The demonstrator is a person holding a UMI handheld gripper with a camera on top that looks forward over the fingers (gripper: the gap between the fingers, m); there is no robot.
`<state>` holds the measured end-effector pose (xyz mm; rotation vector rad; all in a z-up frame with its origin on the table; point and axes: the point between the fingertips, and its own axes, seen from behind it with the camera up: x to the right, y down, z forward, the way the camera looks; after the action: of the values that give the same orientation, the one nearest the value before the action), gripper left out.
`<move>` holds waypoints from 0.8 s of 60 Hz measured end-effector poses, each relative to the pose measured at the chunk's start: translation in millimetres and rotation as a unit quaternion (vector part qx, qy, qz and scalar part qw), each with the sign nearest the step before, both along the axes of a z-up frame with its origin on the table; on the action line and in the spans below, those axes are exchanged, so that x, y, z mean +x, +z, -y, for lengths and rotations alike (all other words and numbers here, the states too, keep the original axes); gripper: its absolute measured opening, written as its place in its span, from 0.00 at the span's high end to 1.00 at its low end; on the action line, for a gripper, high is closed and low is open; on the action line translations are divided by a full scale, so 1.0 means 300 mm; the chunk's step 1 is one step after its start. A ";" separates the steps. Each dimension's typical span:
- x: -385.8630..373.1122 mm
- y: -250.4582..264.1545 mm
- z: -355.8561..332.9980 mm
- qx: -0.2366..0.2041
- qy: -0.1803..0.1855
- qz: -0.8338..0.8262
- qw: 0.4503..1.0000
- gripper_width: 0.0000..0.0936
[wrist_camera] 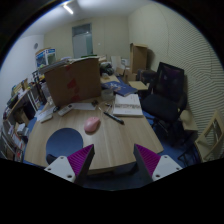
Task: Arrange mouse
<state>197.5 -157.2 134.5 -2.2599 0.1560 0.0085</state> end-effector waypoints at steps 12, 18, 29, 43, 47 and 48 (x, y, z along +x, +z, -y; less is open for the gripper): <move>-0.053 -0.032 -0.078 0.001 0.032 -0.018 0.999 0.13; -0.099 -0.078 -0.144 0.002 0.064 -0.024 0.998 0.12; -0.243 -0.244 -0.310 -0.007 0.127 -0.040 0.991 0.12; -0.357 -0.405 -0.537 -0.001 0.160 -0.023 0.987 0.12; -0.374 -0.446 -0.592 -0.004 0.159 -0.018 0.987 0.12; -0.378 -0.458 -0.605 -0.006 0.159 -0.017 0.987 0.12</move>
<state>84.0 24.4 -2.9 -2.2744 -0.1877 0.2165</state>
